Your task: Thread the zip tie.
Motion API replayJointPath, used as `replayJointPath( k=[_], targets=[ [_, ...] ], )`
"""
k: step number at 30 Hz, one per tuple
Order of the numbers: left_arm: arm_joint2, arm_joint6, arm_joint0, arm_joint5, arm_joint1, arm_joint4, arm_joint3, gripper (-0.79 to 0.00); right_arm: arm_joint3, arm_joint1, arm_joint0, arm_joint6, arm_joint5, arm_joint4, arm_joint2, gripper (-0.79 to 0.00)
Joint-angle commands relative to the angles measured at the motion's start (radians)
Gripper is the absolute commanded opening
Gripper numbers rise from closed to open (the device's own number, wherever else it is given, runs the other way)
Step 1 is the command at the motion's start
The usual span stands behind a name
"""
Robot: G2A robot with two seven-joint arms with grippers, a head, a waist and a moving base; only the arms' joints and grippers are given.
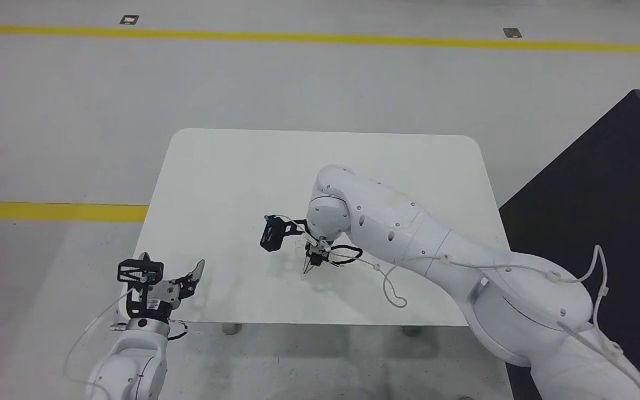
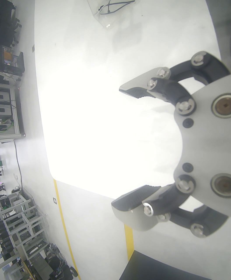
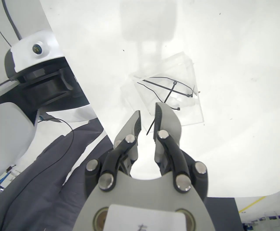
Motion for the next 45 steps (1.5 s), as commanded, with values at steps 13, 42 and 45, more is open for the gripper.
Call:
replayJointPath(
  k=[13,42,45],
  targets=[
    [0.000,0.000,0.000,0.000,0.000,0.000,0.000,0.000,0.087,-0.024,-0.021,-0.092,-0.092,-0.050,0.001,-0.520],
    [0.000,0.000,0.000,0.000,0.000,0.000,0.000,0.000,0.358,-0.168,-0.039,-0.136,-0.136,-0.128,0.001,-0.619],
    [0.000,0.000,0.000,0.000,0.000,0.000,0.000,0.000,0.375,-0.181,-0.038,-0.134,-0.134,-0.126,0.001,-0.702]
  ],
)
